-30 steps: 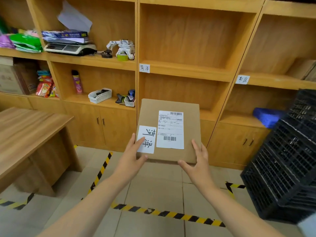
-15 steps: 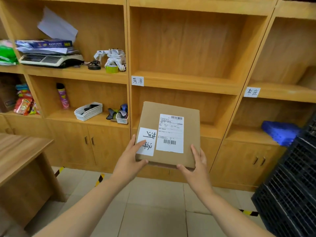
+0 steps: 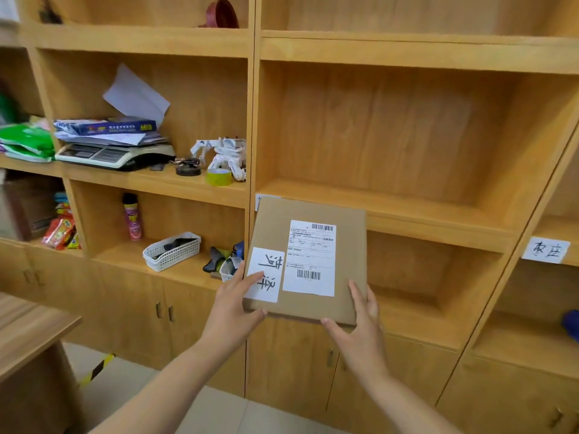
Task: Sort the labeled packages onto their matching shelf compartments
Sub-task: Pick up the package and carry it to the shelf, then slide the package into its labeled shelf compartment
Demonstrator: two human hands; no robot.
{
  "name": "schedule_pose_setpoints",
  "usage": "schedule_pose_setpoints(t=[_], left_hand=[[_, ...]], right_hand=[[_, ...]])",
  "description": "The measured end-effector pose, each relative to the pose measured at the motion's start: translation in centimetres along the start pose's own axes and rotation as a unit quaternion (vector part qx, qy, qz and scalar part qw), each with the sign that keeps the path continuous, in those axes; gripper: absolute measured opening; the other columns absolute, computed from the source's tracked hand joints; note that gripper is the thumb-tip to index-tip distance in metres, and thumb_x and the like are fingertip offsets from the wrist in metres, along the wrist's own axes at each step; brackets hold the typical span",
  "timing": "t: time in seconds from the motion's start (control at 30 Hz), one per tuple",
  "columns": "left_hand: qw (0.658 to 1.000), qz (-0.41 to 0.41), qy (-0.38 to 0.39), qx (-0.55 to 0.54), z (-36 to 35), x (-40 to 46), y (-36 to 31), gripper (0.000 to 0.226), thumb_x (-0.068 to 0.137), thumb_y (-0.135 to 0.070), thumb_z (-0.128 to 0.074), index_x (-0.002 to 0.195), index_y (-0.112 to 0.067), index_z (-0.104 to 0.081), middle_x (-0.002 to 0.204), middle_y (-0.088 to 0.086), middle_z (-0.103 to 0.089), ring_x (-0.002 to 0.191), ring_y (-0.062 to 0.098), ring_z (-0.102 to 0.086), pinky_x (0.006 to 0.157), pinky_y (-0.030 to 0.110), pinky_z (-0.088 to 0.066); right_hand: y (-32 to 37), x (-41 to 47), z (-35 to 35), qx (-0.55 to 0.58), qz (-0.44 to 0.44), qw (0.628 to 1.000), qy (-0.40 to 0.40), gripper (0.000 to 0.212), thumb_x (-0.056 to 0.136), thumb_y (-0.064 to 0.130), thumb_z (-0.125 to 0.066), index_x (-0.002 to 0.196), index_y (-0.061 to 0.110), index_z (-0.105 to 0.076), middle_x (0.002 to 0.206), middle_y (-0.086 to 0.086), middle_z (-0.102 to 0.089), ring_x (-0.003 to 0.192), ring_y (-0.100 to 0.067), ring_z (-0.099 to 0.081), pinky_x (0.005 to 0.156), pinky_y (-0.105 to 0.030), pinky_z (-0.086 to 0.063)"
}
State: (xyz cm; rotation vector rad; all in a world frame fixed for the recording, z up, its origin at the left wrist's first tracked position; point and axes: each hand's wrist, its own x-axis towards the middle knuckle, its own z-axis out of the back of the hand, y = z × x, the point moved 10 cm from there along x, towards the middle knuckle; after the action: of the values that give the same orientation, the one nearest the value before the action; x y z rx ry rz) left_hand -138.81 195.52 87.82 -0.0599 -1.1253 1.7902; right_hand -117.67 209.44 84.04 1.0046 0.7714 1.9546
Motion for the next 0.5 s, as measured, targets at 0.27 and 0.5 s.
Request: schedule_pose_setpoints(t=[0.27, 0.5], left_hand=[[1.000, -0.002, -0.005, -0.018, -1.4, 10.8, 4.8, 0.067, 0.074, -0.013, -0.072, 0.131, -0.035, -0.044, 0.154, -0.006, -0.021, 0.136, 0.019, -0.021, 0.105, 0.033, -0.025], [0.998, -0.033, 0.013, -0.042, -2.0, 22.5, 9.7, 0.067, 0.073, -0.014, -0.072, 0.130, -0.036, -0.044, 0.154, -0.008, -0.018, 0.134, 0.022, -0.024, 0.107, 0.039, -0.031]], right_hand=[[0.3, 10.0, -4.5, -0.038, 0.015, 0.999, -0.034, 0.087, 0.072, 0.042, -0.073, 0.142, 0.046, -0.021, 0.155, 0.006, -0.013, 0.137, -0.025, -0.024, 0.112, -0.042, -0.026], [1.8, 19.3, -9.3, -0.080, 0.012, 0.994, -0.070, 0.086, 0.073, 0.043, -0.072, 0.143, 0.044, -0.020, 0.156, 0.001, -0.012, 0.140, -0.023, -0.018, 0.114, -0.045, -0.021]])
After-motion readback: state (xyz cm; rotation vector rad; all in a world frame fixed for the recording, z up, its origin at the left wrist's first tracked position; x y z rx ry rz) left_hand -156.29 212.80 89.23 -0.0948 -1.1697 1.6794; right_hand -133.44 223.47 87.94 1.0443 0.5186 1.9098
